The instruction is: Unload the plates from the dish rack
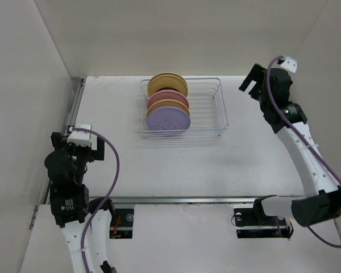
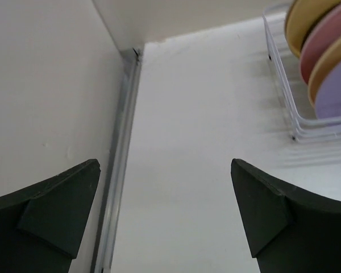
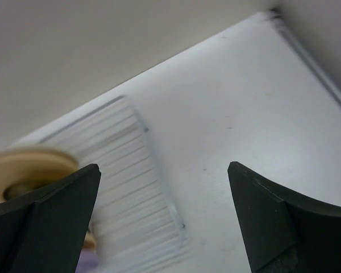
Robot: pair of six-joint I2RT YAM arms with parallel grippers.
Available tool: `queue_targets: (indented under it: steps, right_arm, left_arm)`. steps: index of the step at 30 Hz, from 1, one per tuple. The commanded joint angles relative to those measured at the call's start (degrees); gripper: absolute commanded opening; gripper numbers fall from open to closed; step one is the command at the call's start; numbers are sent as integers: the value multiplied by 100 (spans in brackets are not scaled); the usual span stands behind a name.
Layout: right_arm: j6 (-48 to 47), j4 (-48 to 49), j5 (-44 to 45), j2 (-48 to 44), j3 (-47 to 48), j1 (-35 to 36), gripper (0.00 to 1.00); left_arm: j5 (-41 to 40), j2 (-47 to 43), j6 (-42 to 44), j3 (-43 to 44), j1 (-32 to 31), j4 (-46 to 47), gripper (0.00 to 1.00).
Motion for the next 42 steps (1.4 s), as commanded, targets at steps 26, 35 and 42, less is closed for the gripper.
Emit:
queue_targets:
  steps: [26, 35, 42]
  right_arm:
    - [-4930, 3248, -3112, 1433, 594, 822, 100]
    - [-4627, 3067, -5070, 1336, 657, 876, 100]
    - [-4890, 2615, -6263, 1389, -79, 1306, 66]
  left_arm:
    - [646, 6317, 355, 4865, -1500, -3664, 100]
    - [1129, 8082, -207, 5734, -2151, -3197, 76]
    - [1481, 9112, -621, 6088, -2151, -2961, 56]
